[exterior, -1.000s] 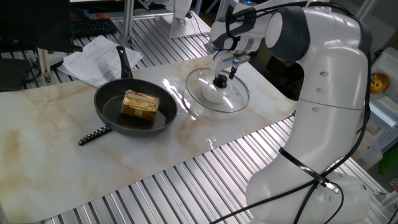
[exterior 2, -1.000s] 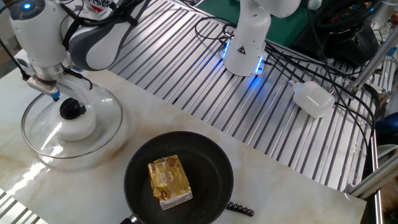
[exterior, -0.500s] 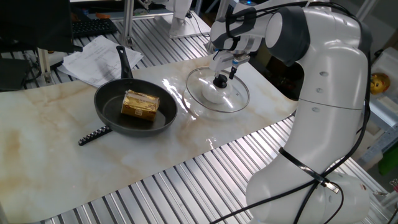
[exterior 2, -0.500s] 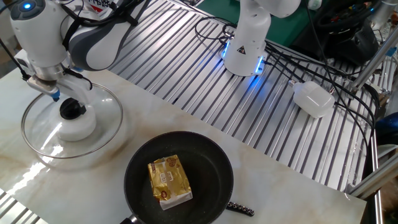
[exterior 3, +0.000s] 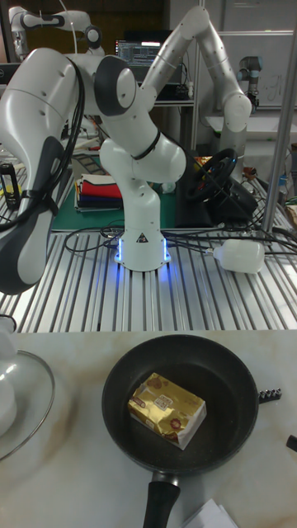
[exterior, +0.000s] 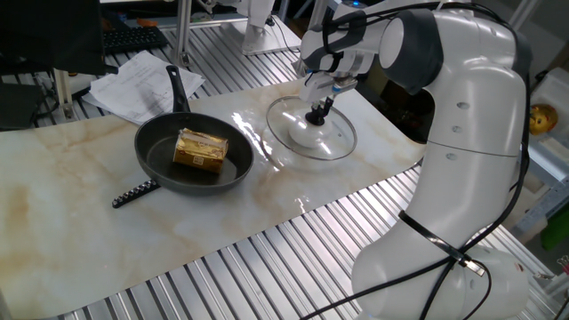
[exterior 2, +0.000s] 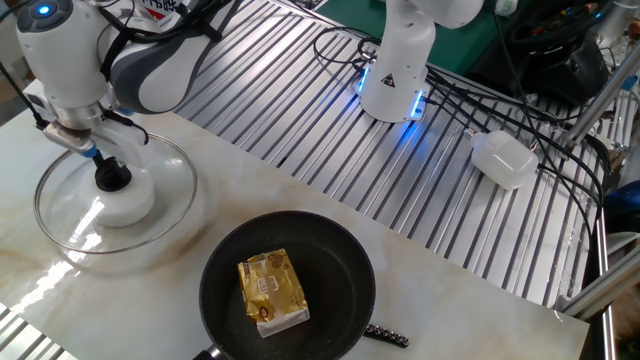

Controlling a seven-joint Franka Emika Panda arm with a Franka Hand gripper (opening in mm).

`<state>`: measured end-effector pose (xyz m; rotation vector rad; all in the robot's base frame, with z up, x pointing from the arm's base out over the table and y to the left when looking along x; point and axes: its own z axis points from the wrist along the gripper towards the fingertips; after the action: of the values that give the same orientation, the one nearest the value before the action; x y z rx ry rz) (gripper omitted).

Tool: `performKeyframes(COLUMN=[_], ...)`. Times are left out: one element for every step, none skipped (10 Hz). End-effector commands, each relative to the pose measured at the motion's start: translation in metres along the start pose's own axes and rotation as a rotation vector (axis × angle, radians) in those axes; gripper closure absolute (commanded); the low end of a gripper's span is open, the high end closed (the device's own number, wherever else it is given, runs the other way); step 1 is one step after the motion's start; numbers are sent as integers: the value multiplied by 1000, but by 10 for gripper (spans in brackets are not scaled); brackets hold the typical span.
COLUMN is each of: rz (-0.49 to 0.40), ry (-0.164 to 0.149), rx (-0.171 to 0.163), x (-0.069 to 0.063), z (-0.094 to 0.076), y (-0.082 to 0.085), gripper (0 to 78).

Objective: Cover the pot with the lid

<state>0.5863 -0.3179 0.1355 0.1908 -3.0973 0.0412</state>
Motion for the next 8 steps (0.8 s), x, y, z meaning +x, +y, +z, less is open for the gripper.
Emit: performKeyframes(rz=[-1, -1, -1, -1, -1, -1, -1, 15], ry=[-3, -3, -3, -3, -3, -3, -3, 2], rx=[2, 2, 2, 2, 2, 2, 2, 1], x=[0, 0, 0, 0, 0, 0, 0, -2], z=[-2, -2, -2, -2, -2, -2, -2, -14], y=[-1, -1, -1, -1, -1, -1, -1, 0], gripper=[755, 755, 755, 755, 755, 755, 755, 755])
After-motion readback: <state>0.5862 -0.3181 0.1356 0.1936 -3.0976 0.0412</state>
